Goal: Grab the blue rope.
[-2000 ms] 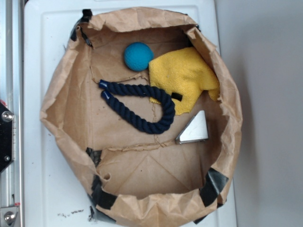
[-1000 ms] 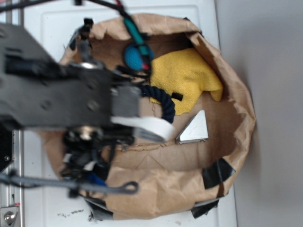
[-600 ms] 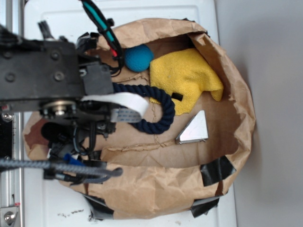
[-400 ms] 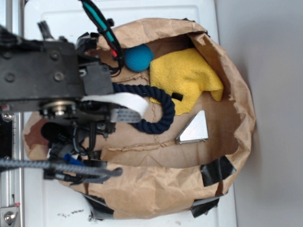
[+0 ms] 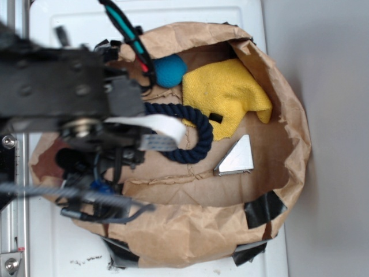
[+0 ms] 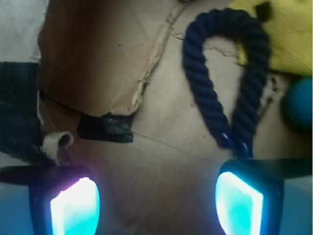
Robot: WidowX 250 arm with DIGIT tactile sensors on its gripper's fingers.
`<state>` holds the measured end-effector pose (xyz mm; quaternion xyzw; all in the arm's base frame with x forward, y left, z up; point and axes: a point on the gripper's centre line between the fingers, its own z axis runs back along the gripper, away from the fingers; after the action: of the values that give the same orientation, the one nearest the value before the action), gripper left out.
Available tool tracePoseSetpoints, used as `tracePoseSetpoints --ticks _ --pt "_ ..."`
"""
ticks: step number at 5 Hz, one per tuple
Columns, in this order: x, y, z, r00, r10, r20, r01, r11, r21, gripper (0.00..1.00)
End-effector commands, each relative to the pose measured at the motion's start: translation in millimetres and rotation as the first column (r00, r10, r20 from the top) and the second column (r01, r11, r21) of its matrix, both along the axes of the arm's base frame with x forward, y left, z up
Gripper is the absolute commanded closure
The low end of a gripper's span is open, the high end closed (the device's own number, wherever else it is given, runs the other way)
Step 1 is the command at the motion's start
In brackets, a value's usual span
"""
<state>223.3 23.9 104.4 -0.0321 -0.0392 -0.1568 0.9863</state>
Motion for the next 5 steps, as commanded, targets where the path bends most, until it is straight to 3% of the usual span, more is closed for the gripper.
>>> tracePoseSetpoints --ticks 1,2,3,5 --pt "41 21 54 0.985 0.141 0.095 -0.133 0.988 -0.084 0.0" --pt "41 12 38 0.985 0.124 0.121 -0.122 0.992 -0.022 0.0" --pt "33 -8 -1 0.985 0.05 0.163 -0.063 0.995 0.074 0.0" --pt "33 -37 -33 0.984 0.03 0.178 -0.044 0.996 0.075 0.0"
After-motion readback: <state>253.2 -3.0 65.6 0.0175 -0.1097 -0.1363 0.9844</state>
